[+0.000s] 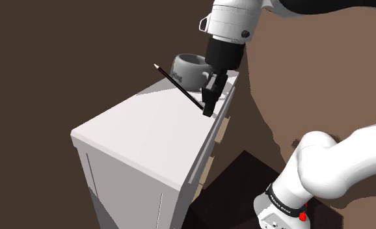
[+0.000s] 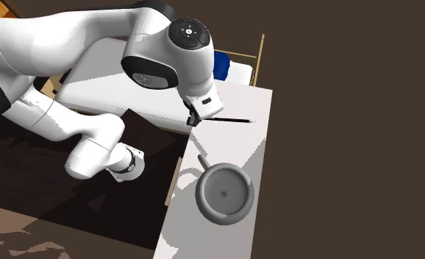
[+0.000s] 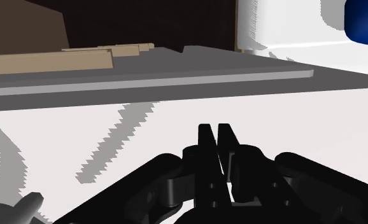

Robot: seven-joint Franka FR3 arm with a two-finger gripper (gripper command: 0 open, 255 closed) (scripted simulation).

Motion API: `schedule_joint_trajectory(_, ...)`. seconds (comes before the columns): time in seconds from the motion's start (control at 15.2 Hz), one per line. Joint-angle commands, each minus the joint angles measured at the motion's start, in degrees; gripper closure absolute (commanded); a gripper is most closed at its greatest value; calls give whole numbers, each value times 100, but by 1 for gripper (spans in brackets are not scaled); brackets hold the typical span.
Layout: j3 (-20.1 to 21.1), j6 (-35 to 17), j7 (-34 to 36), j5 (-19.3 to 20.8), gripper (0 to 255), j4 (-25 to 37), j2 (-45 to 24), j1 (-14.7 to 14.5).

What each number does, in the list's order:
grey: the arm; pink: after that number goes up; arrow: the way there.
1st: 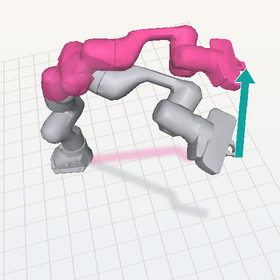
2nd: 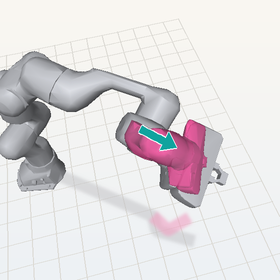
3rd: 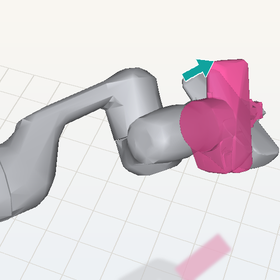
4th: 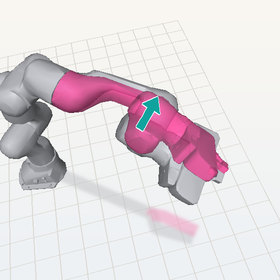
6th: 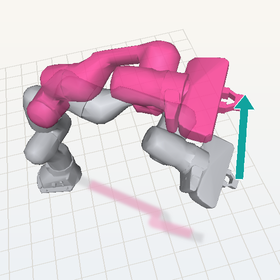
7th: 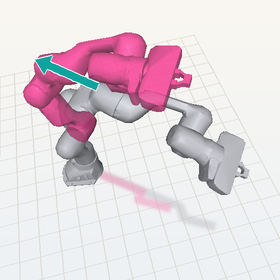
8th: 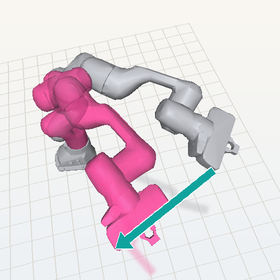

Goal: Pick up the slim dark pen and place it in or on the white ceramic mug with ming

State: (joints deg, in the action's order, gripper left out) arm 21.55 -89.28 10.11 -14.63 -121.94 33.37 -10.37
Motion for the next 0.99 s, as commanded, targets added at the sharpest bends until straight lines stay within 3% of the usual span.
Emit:
schedule_joint_trajectory(0.0, -21, 158, 18, 20, 255, 185, -30, 10)
schedule_joint_trajectory(0.92, -92, 1170, 178, 155, 255, 1608, -445, 91)
